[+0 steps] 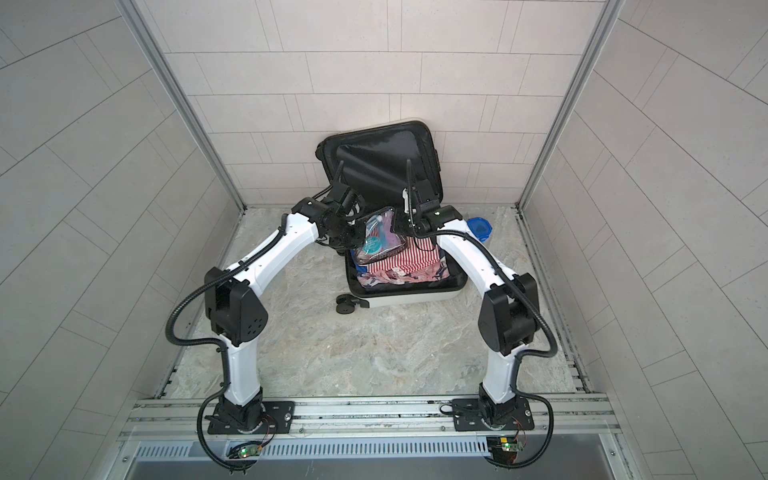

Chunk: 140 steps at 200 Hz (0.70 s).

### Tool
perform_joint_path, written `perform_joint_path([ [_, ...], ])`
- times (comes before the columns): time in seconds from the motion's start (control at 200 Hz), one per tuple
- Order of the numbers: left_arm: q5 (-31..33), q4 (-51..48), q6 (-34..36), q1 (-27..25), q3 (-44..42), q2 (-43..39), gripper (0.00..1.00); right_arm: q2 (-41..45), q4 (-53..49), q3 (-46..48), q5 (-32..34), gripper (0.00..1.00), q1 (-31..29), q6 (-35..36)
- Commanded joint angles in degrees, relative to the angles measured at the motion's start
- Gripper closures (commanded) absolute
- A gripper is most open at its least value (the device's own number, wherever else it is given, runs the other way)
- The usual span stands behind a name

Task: Pack the luggage
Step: 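Lift the pouch with both grippers and lower it onto the striped clothes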

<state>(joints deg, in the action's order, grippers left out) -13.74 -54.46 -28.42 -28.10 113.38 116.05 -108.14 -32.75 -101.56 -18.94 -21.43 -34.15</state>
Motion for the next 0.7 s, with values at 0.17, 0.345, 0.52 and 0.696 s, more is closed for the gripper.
perform_joint_path([
  [0.17,-7.5,5.0,1.3,3.3,3.5,7.1,1.0,-11.6,-4.2,-10.8,-6.0,1.0,-0.8,3.3],
  [0.345,-7.9,5.4,1.6,4.4,4.2,10.8,1.0,-14.5,-4.5,-11.8,-5.2,1.0,-0.7,3.3],
  [0.52,-7.8,4.7,2.0,4.9,5.2,13.3,0.88,-14.7,-3.5,-9.4,-4.0,1.0,-0.3,3.1],
  [0.696,-7.1,2.3,2.6,5.2,7.9,13.2,0.6,-14.9,-4.0,-9.5,-4.0,1.0,0.1,3.5],
])
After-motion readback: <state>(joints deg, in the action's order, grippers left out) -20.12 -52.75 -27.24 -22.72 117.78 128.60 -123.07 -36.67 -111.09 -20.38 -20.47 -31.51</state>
